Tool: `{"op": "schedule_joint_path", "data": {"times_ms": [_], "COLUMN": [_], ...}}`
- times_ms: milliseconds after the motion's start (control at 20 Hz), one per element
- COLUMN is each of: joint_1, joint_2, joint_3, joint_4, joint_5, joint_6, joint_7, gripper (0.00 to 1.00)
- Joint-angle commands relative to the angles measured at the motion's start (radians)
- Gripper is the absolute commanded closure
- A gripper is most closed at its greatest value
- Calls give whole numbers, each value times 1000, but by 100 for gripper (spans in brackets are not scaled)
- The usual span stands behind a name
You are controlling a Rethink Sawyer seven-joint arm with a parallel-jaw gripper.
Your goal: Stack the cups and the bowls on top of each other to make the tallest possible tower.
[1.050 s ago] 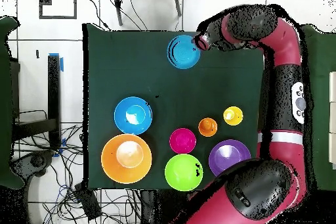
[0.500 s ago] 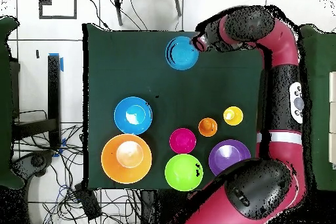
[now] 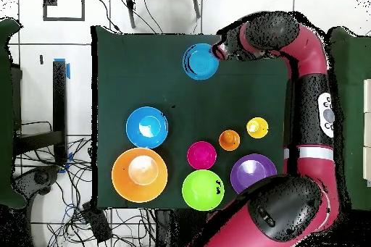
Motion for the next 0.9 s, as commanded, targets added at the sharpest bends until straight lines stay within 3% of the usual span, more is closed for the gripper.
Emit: {"op": "schedule_joint_path", "data": {"times_ms": [50, 900], "joint_1": [43, 50], "joint_2": [-5, -1], "joint_3": [-72, -80], "joint_4": [47, 31], "joint_5": [16, 26], "joint_6": [-52, -51], "joint_7": [170, 150], "gripper": [100, 100]}}
